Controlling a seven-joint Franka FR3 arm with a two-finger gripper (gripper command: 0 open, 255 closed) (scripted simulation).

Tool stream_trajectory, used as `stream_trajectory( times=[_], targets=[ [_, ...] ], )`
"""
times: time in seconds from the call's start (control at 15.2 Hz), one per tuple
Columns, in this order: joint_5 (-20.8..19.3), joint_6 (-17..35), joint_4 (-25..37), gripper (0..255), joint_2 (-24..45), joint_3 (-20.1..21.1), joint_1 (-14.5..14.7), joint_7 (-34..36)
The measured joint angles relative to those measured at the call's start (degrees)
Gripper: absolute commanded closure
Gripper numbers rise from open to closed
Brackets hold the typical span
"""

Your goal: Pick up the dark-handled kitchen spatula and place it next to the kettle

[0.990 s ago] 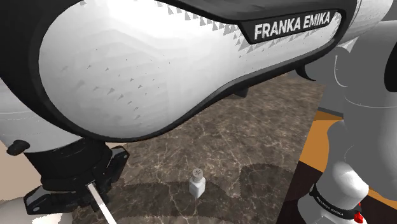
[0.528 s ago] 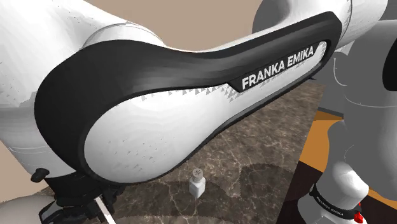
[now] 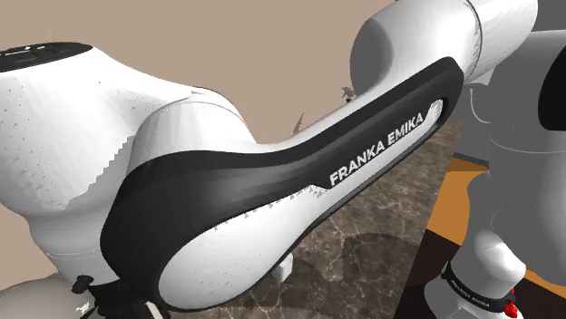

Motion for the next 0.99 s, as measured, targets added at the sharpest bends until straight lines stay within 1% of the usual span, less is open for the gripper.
stream_trajectory(
  times=[0.66,0.99],
  targets=[
    [-1.29,6.88,-5.54,255,1.60,-0.62,-0.13,1.26],
    [-2.32,9.69,-6.77,255,3.36,-1.17,0.13,1.91]
  ],
)
